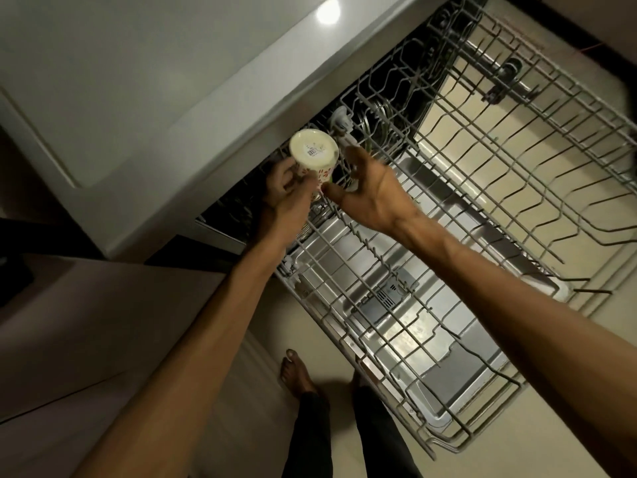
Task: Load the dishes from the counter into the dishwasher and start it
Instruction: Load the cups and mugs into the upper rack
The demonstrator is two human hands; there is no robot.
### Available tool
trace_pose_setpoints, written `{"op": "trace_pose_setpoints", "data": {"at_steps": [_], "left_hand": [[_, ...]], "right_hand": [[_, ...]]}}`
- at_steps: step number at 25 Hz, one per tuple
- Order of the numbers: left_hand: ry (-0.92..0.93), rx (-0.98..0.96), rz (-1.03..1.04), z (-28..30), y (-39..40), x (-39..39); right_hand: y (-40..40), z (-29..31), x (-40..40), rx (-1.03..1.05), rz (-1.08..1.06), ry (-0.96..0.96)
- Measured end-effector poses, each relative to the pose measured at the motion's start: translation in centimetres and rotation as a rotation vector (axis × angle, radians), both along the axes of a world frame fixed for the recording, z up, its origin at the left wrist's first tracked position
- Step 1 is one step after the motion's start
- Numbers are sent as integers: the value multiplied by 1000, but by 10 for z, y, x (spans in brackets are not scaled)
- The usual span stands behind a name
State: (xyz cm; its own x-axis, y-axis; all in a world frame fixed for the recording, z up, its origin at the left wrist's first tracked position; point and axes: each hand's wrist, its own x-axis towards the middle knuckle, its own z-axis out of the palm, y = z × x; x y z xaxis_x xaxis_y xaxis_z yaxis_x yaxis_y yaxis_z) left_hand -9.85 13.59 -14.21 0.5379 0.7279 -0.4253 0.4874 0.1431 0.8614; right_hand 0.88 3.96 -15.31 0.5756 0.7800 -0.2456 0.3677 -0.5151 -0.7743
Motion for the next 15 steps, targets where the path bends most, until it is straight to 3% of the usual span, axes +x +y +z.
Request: {"op": "trace_pose_setpoints", "data": {"at_steps": [4, 10, 15], "left_hand": [[24, 42, -127, 31, -28, -37], [-6, -33, -68, 85, -68, -93], [-115, 7, 20, 143, -83, -130]], "right_hand": [[-36, 36, -27, -6, -73, 27], [-87, 99, -66, 48, -204, 29], [-95, 159, -92, 131, -147, -20]]}}
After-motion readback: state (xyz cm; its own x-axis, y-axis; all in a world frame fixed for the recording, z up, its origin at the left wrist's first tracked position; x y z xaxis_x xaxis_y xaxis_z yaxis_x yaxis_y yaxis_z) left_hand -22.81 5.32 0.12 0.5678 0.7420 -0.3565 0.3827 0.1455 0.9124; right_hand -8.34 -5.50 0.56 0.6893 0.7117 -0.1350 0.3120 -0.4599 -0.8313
